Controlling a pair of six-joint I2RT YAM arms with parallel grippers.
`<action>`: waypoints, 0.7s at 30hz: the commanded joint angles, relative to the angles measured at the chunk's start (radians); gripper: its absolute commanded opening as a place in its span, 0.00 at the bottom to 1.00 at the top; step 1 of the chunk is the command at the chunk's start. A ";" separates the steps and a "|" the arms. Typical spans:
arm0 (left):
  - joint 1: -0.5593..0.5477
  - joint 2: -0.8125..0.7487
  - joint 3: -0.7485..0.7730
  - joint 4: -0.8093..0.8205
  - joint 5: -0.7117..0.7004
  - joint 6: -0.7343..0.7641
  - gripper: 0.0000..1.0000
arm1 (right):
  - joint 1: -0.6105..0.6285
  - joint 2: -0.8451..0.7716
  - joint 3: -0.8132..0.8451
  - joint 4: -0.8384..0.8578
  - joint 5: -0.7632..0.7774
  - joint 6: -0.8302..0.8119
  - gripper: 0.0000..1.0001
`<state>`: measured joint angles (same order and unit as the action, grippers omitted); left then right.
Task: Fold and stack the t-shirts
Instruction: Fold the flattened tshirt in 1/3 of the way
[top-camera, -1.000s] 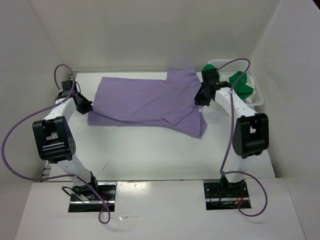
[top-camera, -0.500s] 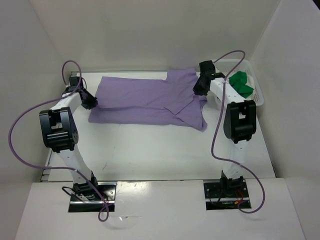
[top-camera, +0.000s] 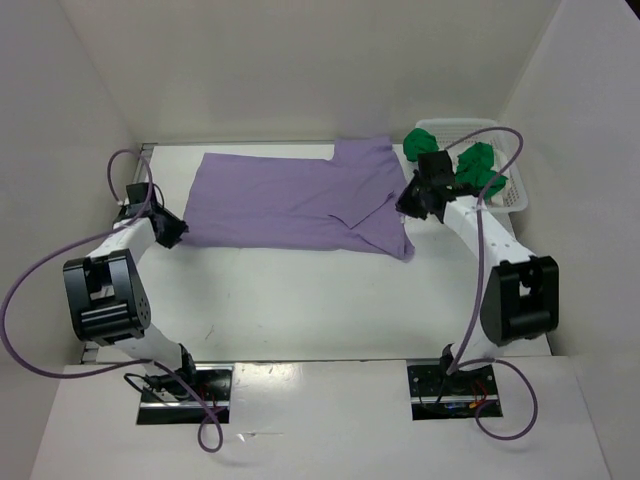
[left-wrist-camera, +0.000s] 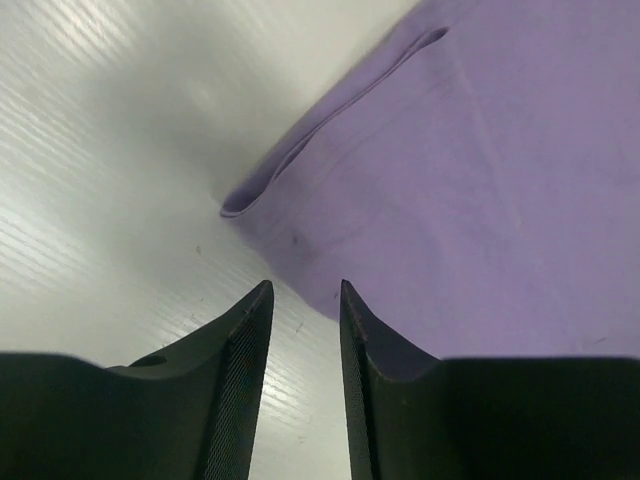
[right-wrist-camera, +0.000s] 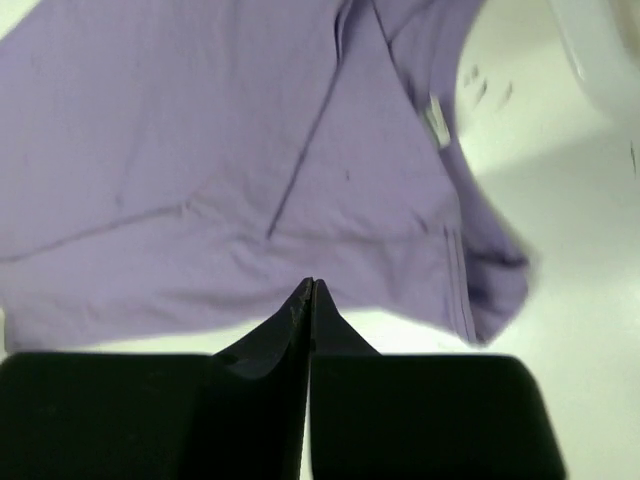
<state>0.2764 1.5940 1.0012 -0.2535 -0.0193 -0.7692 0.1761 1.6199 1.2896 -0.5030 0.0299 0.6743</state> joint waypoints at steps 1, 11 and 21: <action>0.021 0.035 -0.026 0.049 0.036 -0.036 0.40 | 0.019 -0.115 -0.140 0.046 -0.024 0.030 0.00; 0.070 0.204 0.040 0.103 0.093 -0.084 0.12 | 0.019 -0.210 -0.314 0.012 0.076 0.030 0.43; 0.187 0.193 -0.015 0.085 0.079 -0.008 0.00 | 0.019 -0.049 -0.309 0.112 -0.059 -0.014 0.49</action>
<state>0.4637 1.7901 1.0119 -0.1635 0.0906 -0.8146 0.1875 1.5311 0.9558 -0.4709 0.0540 0.6975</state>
